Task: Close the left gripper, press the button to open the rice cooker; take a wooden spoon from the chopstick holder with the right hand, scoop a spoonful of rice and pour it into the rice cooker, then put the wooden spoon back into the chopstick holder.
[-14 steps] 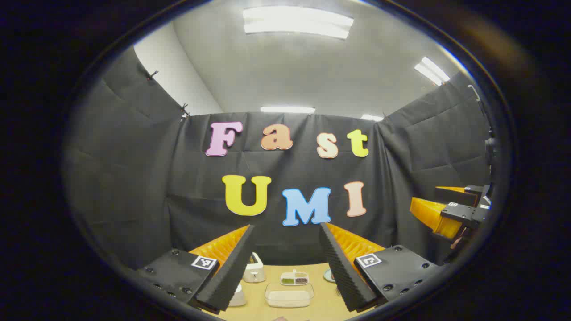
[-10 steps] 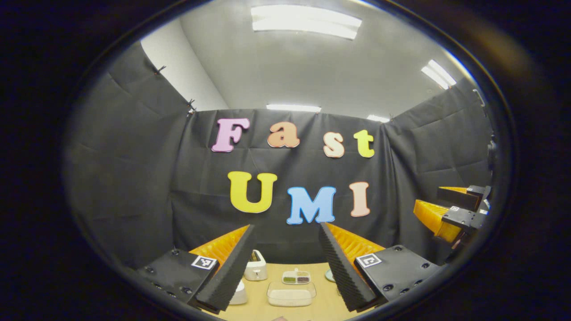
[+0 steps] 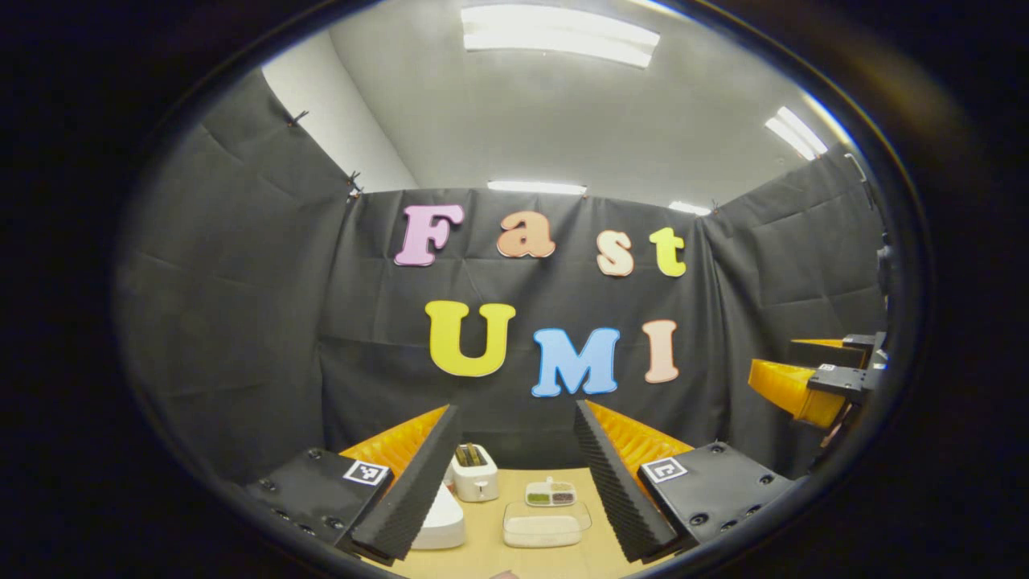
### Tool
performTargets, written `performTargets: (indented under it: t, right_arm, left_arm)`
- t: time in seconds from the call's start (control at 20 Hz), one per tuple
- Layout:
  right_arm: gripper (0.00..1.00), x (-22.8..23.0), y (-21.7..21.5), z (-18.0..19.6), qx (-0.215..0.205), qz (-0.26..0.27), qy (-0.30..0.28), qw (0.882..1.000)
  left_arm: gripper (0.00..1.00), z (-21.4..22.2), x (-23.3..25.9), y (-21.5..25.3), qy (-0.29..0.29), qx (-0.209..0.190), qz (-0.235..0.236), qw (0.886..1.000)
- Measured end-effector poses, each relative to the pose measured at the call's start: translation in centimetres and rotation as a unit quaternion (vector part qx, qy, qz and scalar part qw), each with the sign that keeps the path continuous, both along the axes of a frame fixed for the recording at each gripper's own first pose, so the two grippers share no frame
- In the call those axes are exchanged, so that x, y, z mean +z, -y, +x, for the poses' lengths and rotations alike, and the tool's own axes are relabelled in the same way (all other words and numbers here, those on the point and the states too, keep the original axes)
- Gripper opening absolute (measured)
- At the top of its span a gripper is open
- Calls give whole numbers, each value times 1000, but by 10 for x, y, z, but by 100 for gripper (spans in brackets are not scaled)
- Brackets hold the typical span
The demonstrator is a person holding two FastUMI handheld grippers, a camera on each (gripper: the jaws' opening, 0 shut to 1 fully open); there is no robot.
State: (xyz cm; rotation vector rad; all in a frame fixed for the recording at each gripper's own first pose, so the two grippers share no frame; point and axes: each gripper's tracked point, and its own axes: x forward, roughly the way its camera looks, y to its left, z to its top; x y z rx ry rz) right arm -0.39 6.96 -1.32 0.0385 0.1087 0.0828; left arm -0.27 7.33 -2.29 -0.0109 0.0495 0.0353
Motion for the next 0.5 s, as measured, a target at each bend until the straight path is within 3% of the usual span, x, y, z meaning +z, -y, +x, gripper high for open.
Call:
performTargets:
  t: [0.2, 0.5]
  right_arm:
    - [96, -7, -16, 0, 17, -8, -15, 1000]
    - [96, -5, -22, 18, 62, -9, -1, 998]
  left_arm:
    - [99, 1, -18, -18, -18, 11, 1, 1000]
    - [98, 8, -32, -44, -36, 70, 30, 996]
